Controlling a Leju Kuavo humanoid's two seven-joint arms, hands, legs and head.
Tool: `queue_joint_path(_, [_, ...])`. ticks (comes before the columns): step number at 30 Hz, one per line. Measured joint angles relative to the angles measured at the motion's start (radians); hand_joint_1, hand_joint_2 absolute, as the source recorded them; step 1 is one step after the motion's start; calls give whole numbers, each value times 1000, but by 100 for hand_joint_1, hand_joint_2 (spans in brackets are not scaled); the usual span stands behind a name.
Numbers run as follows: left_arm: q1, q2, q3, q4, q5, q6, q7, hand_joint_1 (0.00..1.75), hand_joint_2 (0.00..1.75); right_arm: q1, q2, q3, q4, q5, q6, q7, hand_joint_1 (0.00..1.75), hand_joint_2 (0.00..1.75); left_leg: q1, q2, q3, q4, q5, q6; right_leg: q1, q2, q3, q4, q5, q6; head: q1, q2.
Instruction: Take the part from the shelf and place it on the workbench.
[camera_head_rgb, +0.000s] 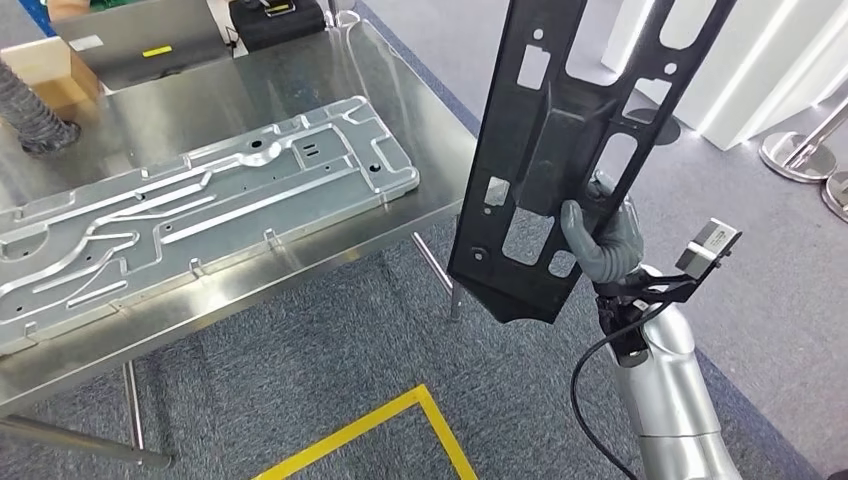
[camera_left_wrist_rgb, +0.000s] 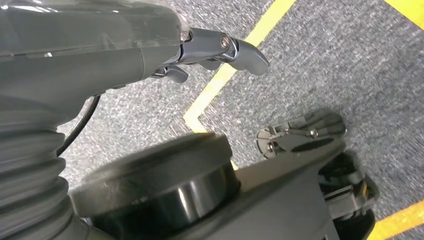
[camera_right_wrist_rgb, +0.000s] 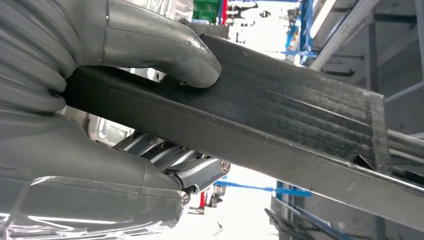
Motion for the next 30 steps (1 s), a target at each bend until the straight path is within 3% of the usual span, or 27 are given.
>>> queue_joint_path(2, [3, -2, 0, 0, 1, 4, -1, 0, 175, -20, 4, 1, 2, -2, 7, 2, 145, 175, 4, -1, 35, -24, -4, 2, 1, -3, -17, 50, 2, 7, 0, 0])
queue_joint_path(4, [8, -2, 0, 0, 2, 8, -1, 0, 175, -36, 12, 1, 6, -7, 12, 4, 145, 175, 5, -2, 60, -34, -16, 3, 2, -3, -87, 155, -30, 11, 0, 0])
queue_joint_path(6, [12, -2, 0, 0, 3, 10, -2, 0, 175, -41, 16, 2, 13, -15, 15, 5, 145, 175, 6, -5, 80, -32, -35, 2, 1, -3, -170, 242, -88, 17, 0, 0])
queue_joint_path(7, [14, -2, 0, 0, 3, 10, -2, 0, 175, -41, 17, 2, 17, -19, 16, 6, 145, 175, 7, -7, 92, -30, -47, 0, 0, -3, -196, 247, -105, 21, 0, 0])
queue_joint_path(8, [16, -2, 0, 0, 3, 9, -3, 0, 175, -43, 17, 1, 21, -22, 18, 6, 145, 175, 8, -10, 106, -27, -60, -3, -3, -3, -207, 223, -98, 25, 0, 0])
queue_joint_path(9, [17, -2, 0, 0, 3, 9, -4, 0, 175, -45, 17, 1, 26, -24, 19, 6, 145, 175, 10, -11, 120, -22, -74, -6, -7, -3, -207, 173, -60, 31, 0, 0])
queue_joint_path(10, [18, -2, 0, 0, 3, 7, -4, 0, 175, -47, 17, 1, 31, -26, 20, 6, 145, 175, 10, -12, 131, -14, -91, -10, -12, -3, -202, 114, 8, 37, 0, 0])
queue_joint_path(12, [18, -1, 1, 0, 4, 4, -4, 0, 175, -49, 17, 2, 44, -29, 21, 6, 145, 175, 11, -16, 139, 8, -121, -20, -13, -3, -198, 38, 112, 26, 0, 0])
queue_joint_path(13, [17, -1, 1, 0, 6, 3, -4, 0, 175, -51, 17, 2, 50, -29, 21, 7, 145, 175, 11, -17, 137, 18, -132, -27, -9, -2, -201, 28, 136, 14, 0, 0])
queue_joint_path(14, [16, -1, 1, 0, 7, 3, -5, 0, 175, -57, 18, 2, 55, -29, 20, 9, 145, 175, 12, -19, 134, 27, -137, -32, -5, -1, -203, 31, 131, -2, 0, 0])
queue_joint_path(17, [13, -1, 1, 0, 8, 2, -6, 0, 175, -95, 15, 5, 70, -18, 16, 14, 145, 175, 18, -17, 104, 89, -146, -44, -6, 3, -191, 29, 124, -23, 0, 0])
queue_joint_path(21, [2, -1, 1, 0, 8, -4, -8, 0, 175, -183, 12, 35, 118, 36, -6, 34, 145, 175, 36, -16, -33, 310, -228, -63, -7, 7, -173, 27, 110, -31, 0, 0])
queue_joint_path(22, [-1, -1, 1, 0, 7, -5, -8, 0, 175, -208, 12, 48, 136, 53, -11, 41, 145, 175, 38, -16, -52, 327, -229, -65, -7, 8, -169, 27, 106, -30, 0, 0])
queue_joint_path(23, [-3, -1, 1, 0, 4, -6, -7, 0, 175, -237, 12, 63, 155, 72, -17, 48, 145, 175, 40, -16, -53, 307, -207, -65, -8, 9, -163, 27, 103, -30, 0, 0])
queue_joint_path(26, [-2, -1, 1, 0, -5, -8, -5, 0, 175, -348, 7, 138, 239, 152, -37, 62, 145, 175, 37, -4, 3, 118, -83, -59, -11, 11, -151, 26, 96, -22, 0, 0])
queue_joint_path(28, [-2, -1, 1, 0, -9, -12, -4, 0, 175, -443, -2, 210, 321, 217, -55, 66, 145, 175, 28, 6, 21, 46, -59, -51, -12, 12, -155, 24, 98, -11, 0, 0])
queue_joint_path(30, [-5, 0, 0, 0, -10, -17, -8, 0, 175, -537, -11, 291, 410, 283, -80, 67, 145, 175, 23, 1, 21, 32, -53, -39, -12, 9, -159, 18, 101, 4, 0, 0])
